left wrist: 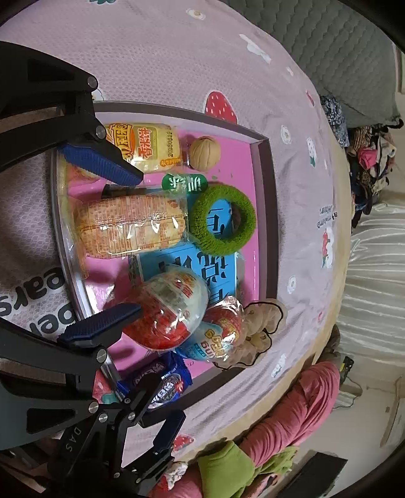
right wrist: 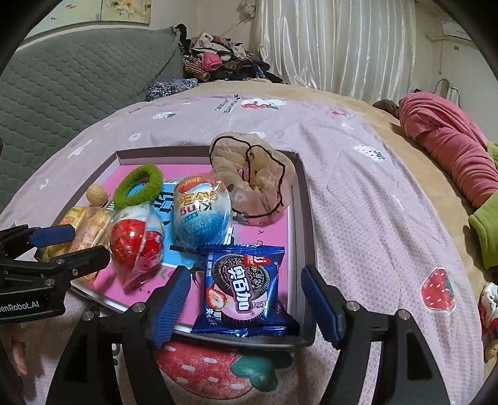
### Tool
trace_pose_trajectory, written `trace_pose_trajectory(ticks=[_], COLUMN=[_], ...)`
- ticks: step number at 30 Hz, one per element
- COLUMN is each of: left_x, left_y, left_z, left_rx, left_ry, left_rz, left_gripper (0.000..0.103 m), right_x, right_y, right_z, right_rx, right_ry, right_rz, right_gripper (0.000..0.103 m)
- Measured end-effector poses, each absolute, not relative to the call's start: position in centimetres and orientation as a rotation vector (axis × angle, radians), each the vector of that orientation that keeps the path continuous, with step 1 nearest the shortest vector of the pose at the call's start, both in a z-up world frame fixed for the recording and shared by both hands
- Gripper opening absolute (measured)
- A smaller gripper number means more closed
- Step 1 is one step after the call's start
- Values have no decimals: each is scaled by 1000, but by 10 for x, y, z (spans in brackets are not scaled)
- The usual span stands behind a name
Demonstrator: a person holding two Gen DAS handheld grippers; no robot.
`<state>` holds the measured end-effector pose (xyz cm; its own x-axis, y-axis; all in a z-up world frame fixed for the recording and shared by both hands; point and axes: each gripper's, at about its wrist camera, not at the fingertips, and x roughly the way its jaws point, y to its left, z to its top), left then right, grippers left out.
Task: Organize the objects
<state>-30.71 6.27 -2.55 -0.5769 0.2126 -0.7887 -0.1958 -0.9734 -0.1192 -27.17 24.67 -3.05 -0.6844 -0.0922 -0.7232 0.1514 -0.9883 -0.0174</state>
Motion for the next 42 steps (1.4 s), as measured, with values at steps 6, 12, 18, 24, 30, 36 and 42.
trace_pose_trajectory(ticks=[6,12,18,24,30,36,42], left_x=[-303,-297,-288,-278,-262,-243,-221], left_y=[60,57,54,48,45,41,35], left_z=[-17,-7,4,15,28,43,63], left_rx=[-1277,-1238,-1193,-1173,-1152,-1145,-1121], left_ry=[-36,-55,-64,-92,-64,-13,-12], left_rz=[2622,2634,2656,2676,2724,2777,2825], left_gripper=[83,85,86,86,87,87,87], right_x=[-267,-261,-251,-235,-223,-207,-188], right_y=[248,249,252,256,251,245,241], right_z=[-21,-12,-1,8,26,47,65], right_rx=[1151,1116,1073,1039,1007,965,940], right_ry=[98,92,71,39,26,39,39], right_rz=[-2788,-2814,-2838,-2854,-2848,-2854,-2866], right_gripper=[82,87,91,91,92,95,99])
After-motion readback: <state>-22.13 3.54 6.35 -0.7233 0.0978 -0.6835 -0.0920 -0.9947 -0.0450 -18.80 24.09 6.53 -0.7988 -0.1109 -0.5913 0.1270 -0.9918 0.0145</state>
